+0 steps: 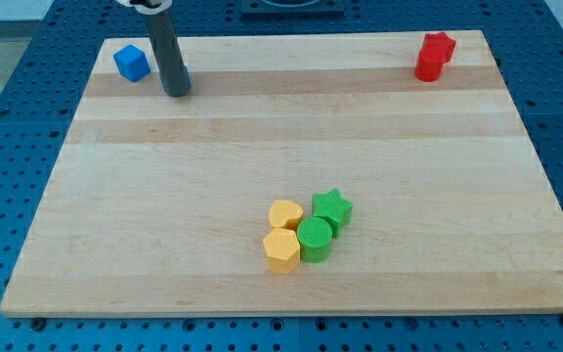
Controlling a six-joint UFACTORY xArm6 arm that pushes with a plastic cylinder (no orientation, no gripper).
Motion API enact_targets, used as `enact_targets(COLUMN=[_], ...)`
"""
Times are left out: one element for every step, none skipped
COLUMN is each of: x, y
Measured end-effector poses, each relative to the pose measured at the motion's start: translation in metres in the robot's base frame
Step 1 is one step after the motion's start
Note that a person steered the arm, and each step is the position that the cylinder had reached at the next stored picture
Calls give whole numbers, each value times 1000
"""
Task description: Move the green circle to the center of the board
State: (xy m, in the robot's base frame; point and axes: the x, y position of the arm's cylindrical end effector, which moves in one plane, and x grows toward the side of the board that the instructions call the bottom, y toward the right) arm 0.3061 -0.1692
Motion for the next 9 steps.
enact_targets(x=[-9, -18, -25, -25, -25, 0, 54, 122, 193], y=[-7, -15, -22, -22, -22, -20, -16, -8, 1])
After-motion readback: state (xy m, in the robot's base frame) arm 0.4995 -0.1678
